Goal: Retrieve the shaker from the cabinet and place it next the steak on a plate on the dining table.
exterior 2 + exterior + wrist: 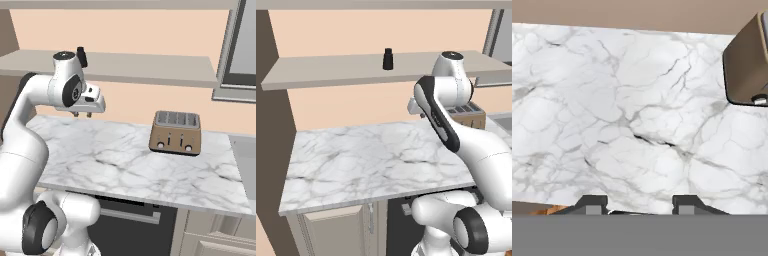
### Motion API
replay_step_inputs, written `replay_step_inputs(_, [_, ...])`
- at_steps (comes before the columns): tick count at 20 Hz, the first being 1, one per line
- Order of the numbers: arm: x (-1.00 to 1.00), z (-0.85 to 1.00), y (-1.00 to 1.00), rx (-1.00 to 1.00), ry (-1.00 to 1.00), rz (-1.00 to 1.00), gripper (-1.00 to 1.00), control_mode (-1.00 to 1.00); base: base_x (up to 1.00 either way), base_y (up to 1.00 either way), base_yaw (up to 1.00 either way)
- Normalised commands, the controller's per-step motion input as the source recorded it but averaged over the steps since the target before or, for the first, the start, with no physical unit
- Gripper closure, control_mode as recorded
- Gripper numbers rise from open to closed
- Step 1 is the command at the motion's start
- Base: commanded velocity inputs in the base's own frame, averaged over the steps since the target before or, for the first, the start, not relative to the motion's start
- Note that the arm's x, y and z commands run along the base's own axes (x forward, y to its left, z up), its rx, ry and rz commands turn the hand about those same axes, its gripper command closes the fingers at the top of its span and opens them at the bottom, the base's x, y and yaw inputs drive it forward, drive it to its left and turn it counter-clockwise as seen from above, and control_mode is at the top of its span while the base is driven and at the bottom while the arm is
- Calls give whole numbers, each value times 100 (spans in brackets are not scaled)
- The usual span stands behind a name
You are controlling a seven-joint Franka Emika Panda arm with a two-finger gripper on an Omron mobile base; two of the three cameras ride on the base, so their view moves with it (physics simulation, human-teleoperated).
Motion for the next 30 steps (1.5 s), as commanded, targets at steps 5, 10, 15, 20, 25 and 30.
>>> replay_step_inputs(5, [-14, 5, 0, 0, -15, 0, -100, -100, 0, 0, 0])
replay_step_inputs(10, [-15, 24, 7, 0, -36, 4, -100, -100, 0, 0, 0])
replay_step_inputs(15, [-1, 41, 15, 0, -39, 3, -100, -100, 0, 0, 0])
replay_step_inputs(20, [0, 60, 28, 2, -38, 5, -100, -100, 0, 0, 0])
replay_step_inputs(25, [0, 54, 24, 5, -19, 5, -100, -100, 0, 0, 0])
replay_step_inputs(30, [1, 45, 17, 5, -4, 3, -100, -100, 0, 0, 0])
